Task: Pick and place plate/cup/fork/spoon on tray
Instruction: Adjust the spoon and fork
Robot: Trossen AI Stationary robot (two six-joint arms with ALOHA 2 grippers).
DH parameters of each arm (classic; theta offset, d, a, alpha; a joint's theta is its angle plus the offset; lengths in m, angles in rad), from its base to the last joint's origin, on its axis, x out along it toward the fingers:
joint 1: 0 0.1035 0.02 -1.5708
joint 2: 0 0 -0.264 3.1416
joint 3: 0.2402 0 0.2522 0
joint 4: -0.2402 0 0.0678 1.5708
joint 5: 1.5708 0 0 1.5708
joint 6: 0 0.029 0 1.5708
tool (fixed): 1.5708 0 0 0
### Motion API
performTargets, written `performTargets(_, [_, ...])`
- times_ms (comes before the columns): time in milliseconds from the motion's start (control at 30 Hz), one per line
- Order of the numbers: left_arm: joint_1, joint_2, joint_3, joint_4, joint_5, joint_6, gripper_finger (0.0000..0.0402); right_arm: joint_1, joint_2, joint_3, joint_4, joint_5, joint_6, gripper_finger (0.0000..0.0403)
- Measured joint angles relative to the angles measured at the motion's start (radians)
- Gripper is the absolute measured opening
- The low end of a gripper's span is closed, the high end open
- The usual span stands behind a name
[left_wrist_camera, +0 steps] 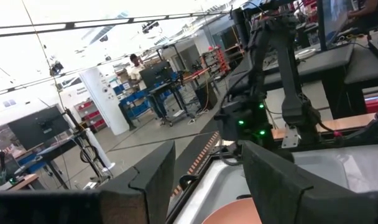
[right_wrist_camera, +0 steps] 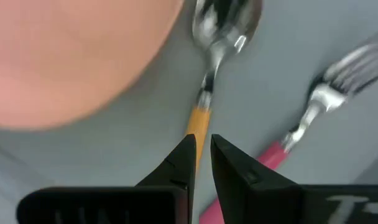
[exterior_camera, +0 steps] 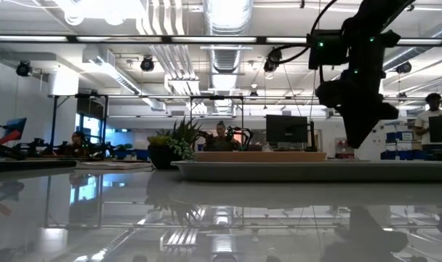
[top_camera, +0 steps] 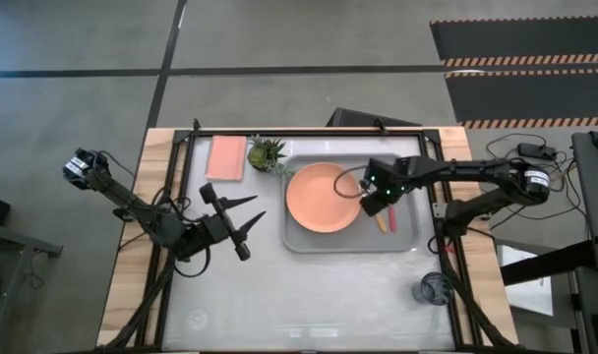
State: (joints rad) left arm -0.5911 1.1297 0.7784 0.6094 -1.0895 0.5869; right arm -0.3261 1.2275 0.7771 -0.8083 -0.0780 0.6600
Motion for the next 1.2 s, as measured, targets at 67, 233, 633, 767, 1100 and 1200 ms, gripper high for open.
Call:
performTargets(67, [0.000, 0.000, 0.000, 0.000, 0.000, 0.000, 0.0169, 0.039, 0.005, -0.008, -0.010, 0.008, 0.030, 0.0038])
performTargets(233, [0.000, 0.001, 0.000, 0.000, 0.000, -0.003, 0.0169, 0.115, 0.006, -0.043, -0.009, 0.077, 0.093, 0.0038])
performTargets(633, [0.000, 0.001, 0.000, 0.000, 0.000, -0.004, 0.0169, 0.159, 0.006, -0.141, 0.047, 0.112, 0.160, 0.0038])
performTargets(767, [0.000, 0.001, 0.000, 0.000, 0.000, -0.004, 0.0169, 0.159, 0.006, -0.141, 0.071, 0.107, 0.160, 0.0038])
performTargets(1100, [0.000, 0.001, 0.000, 0.001, 0.000, -0.004, 0.0169, 0.175, 0.006, -0.141, 0.092, 0.105, 0.184, 0.0038])
performTargets(1200, [0.000, 0.001, 0.000, 0.001, 0.000, -0.004, 0.0169, 0.190, 0.006, -0.143, 0.098, 0.108, 0.202, 0.0038])
